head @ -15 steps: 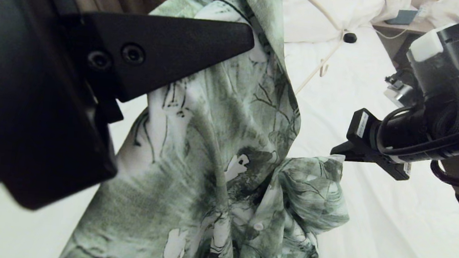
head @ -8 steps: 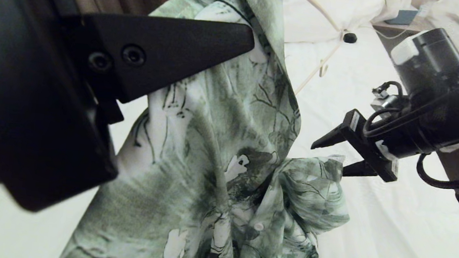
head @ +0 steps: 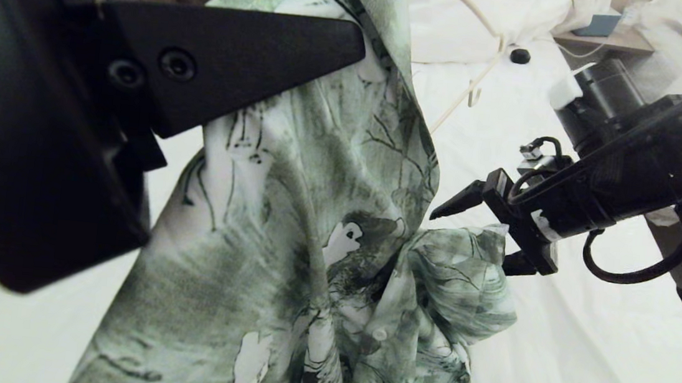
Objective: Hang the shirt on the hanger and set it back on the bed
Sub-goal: Hook the other side of the shirt onto the hanger
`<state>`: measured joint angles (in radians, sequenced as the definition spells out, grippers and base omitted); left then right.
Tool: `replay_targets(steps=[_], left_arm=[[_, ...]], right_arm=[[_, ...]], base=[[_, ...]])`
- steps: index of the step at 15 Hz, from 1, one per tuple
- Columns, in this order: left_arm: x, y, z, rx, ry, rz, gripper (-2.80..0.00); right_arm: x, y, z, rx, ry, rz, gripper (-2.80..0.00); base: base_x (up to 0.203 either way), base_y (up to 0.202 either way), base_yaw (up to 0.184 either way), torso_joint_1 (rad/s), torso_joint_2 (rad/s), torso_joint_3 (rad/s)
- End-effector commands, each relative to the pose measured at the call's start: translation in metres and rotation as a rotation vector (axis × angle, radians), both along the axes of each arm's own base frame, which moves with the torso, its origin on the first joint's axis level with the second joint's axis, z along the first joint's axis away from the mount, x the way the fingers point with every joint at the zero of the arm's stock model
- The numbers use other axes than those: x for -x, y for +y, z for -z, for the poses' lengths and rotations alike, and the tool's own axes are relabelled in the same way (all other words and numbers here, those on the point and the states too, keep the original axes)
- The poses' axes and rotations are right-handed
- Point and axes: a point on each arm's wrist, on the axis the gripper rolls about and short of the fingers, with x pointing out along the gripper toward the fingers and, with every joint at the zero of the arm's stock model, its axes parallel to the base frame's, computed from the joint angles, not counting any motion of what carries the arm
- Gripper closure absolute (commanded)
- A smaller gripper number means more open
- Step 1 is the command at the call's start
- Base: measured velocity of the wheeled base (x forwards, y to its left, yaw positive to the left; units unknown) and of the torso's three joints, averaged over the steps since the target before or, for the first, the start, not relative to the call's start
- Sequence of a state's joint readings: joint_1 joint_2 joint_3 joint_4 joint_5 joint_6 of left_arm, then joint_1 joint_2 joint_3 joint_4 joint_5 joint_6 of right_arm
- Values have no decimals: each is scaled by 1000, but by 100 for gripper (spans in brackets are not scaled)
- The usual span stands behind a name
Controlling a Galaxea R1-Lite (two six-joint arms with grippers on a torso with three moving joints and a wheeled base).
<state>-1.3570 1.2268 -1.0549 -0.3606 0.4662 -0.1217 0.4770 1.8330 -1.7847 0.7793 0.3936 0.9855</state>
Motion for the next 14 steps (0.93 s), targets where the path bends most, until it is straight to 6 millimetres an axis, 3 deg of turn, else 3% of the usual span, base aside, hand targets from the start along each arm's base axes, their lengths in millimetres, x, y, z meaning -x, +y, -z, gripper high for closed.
replay_targets(steps=[1,4,10,14], left_arm=[[0,-1,1,-1,2,-4,0],[0,-1,0,1,1,-4,0],[1,7,-6,26,-3,-18,0],[0,6,-6,27,-3,-24,0]], right_arm=[[-3,4,3,-19,23,-25,-280],[0,13,-5,-55,17,-46,-280],[-7,29,2,-79,1,-86,-280],[11,20,-15,-100,-33,-90,-280]], base=[[0,0,0,0,0,0],[0,0,0,0,0,0],[0,0,0,0,0,0],[0,0,0,0,0,0]])
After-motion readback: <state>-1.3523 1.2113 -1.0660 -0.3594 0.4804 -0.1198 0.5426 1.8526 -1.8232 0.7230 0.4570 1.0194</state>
